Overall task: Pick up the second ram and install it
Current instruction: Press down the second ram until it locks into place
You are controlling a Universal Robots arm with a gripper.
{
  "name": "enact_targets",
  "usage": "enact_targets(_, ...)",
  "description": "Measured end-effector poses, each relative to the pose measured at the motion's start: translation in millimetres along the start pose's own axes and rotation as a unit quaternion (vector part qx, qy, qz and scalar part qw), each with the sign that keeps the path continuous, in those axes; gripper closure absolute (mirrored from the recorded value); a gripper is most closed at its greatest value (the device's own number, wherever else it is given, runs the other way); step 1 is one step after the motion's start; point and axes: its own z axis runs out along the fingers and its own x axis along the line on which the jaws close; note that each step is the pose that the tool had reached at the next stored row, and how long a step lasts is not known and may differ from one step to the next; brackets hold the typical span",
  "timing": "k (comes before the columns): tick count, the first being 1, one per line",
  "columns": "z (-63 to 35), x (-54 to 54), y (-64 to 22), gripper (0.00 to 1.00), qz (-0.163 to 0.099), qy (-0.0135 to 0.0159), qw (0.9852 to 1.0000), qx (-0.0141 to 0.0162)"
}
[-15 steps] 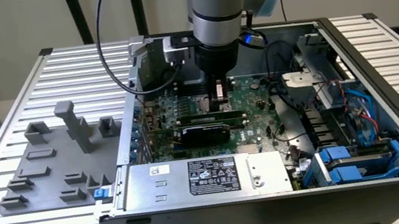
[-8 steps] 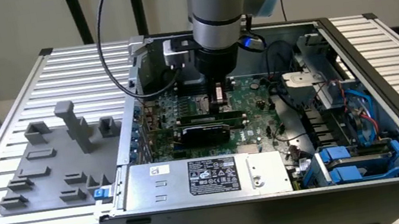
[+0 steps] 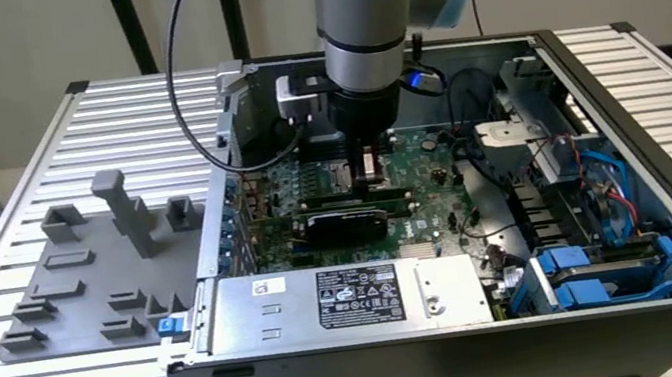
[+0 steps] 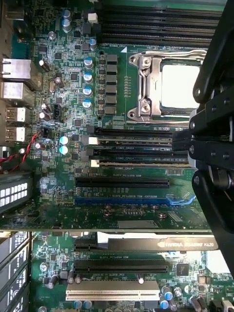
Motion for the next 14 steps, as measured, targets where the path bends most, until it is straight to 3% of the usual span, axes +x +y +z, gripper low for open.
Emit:
enact_targets(2, -1.0, 0.2, 0.1, 1.0, 0.0, 0.0004, 1.0, -0.0001)
enact_targets(3, -3.8, -0.4, 0.0, 1.0, 0.0, -0.0012, 1.0, 0.0001)
enact_targets(7, -18.8, -0.8, 0.4, 1.0, 0.0, -0.0008, 1.0, -0.0007)
enact_targets(14, -18.7, -0.9, 0.4, 1.0, 0.0, -0.0009, 1.0, -0.0006)
